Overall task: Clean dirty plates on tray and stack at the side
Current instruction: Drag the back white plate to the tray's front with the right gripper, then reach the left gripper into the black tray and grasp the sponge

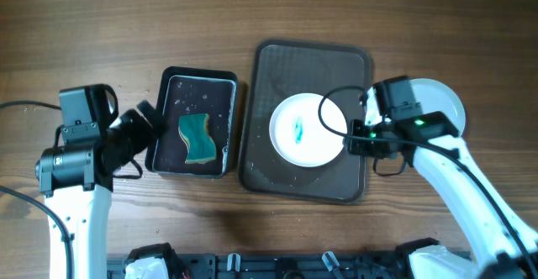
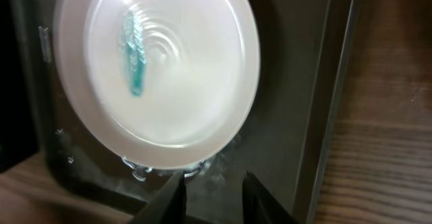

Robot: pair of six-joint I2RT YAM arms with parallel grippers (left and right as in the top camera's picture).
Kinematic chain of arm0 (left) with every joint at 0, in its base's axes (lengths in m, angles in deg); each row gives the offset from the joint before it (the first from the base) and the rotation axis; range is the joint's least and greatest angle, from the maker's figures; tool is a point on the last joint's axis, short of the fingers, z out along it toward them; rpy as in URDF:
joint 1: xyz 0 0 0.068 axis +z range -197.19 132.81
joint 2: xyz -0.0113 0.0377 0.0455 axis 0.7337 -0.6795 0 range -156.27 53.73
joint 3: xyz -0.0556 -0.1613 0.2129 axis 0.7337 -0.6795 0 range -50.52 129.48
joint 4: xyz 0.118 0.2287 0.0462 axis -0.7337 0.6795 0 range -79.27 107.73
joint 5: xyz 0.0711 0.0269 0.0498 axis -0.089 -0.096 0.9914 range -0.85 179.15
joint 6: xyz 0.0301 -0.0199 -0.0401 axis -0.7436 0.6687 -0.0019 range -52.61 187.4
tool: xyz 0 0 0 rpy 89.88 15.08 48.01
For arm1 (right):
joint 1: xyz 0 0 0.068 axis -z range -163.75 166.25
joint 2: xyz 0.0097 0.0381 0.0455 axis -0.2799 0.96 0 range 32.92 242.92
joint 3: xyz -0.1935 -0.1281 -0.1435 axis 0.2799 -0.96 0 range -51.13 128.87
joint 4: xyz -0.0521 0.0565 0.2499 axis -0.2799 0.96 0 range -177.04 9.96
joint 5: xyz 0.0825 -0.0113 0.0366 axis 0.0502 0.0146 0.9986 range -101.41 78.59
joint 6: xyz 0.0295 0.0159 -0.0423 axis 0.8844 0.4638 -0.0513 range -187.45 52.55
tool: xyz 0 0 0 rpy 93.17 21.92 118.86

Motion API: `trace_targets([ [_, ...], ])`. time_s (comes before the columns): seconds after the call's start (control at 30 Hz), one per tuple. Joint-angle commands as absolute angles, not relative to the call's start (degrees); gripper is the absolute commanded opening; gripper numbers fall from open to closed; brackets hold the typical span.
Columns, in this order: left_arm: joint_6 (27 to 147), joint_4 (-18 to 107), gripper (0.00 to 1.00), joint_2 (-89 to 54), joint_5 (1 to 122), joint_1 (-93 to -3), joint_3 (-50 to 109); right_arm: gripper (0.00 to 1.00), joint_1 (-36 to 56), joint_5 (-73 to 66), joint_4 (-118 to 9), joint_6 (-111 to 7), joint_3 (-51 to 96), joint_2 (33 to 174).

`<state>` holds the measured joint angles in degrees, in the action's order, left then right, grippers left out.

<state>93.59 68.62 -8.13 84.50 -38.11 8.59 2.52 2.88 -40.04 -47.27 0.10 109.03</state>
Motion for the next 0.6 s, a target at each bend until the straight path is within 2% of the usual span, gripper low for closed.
trace_targets([
  [0.0,93.5,67.5,1.0,-7.8,80.8,-37.8,9.2,0.29,2.4,6.1,-37.7,-52.7,3.7,103.0],
  [0.23,90.7,68.7,1.0,-9.2,72.9,-39.7,9.2,0.32,2.4,6.5,-36.9,-52.3,3.7,98.3],
  [0.4,90.1,70.3,1.0,-15.0,78.1,-47.2,6.7,0.35,2.4,6.5,-37.1,-50.7,3.7,98.6],
  [0.57,90.6,68.6,0.8,-24.0,81.4,-53.3,4.6,0.35,2.4,6.5,-37.1,-49.2,3.7,99.3],
])
